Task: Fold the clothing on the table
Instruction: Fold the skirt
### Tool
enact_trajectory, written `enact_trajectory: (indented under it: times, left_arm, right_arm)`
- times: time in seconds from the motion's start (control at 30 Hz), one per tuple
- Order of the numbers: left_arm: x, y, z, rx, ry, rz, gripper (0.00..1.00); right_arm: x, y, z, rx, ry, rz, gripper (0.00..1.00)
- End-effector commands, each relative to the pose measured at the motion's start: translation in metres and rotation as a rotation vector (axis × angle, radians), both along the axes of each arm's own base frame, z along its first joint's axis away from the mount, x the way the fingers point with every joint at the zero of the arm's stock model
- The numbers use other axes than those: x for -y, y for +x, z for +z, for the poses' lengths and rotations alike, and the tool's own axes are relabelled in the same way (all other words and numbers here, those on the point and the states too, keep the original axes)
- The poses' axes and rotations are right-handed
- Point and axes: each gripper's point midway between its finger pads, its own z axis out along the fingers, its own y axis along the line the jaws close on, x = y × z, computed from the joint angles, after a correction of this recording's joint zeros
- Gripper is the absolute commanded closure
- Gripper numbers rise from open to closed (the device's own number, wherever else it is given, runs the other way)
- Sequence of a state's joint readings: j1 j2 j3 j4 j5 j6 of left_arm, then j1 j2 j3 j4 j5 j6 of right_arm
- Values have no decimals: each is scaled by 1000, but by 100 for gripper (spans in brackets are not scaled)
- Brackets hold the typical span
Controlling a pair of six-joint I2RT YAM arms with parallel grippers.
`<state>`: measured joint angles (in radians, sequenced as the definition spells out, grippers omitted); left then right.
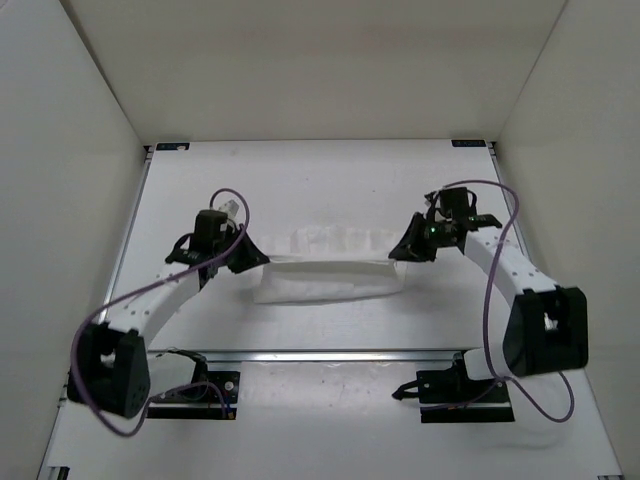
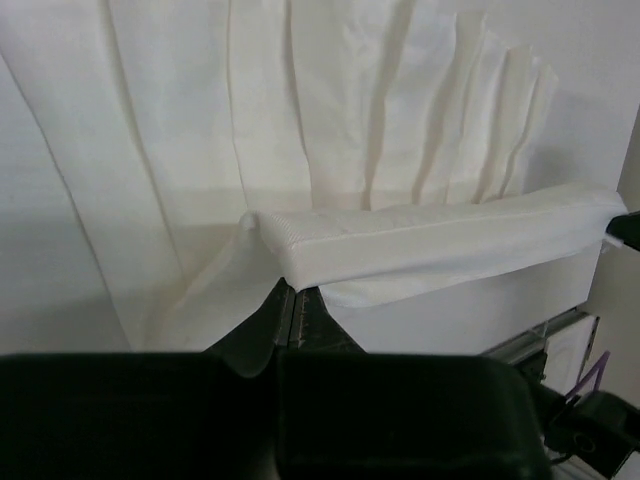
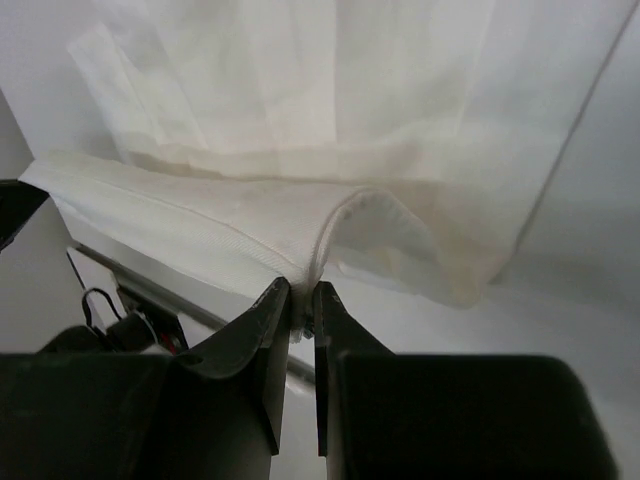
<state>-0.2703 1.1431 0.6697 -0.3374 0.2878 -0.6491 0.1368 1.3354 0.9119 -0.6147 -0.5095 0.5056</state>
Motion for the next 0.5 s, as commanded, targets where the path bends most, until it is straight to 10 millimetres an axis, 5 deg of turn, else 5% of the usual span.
enact_trajectory:
  times: [0.0,0.03,0.13,0.23,0.3,0.47]
  left_arm:
    - [-31,87,31,179,80,163,100]
    - [-36,105,30,169,92,175,100]
    - [-37,140,36,172,59,171,54]
    - [-29,155,38,168,-7,126,44]
    - [-29,146,39,175,6,121,44]
    - [-30,77,1,117,17,125,42]
  right_arm:
    - [28,83,24,199,-68,-115,100]
    - [25,103,26,222,-55,-101,96]
    - [28,144,22,225,-45,-97,73]
    - [31,155,21,218,-87,-102,62]
    - [35,145,29,254,-120,-132,56]
    - [47,87,-9,183,-185,-166,42]
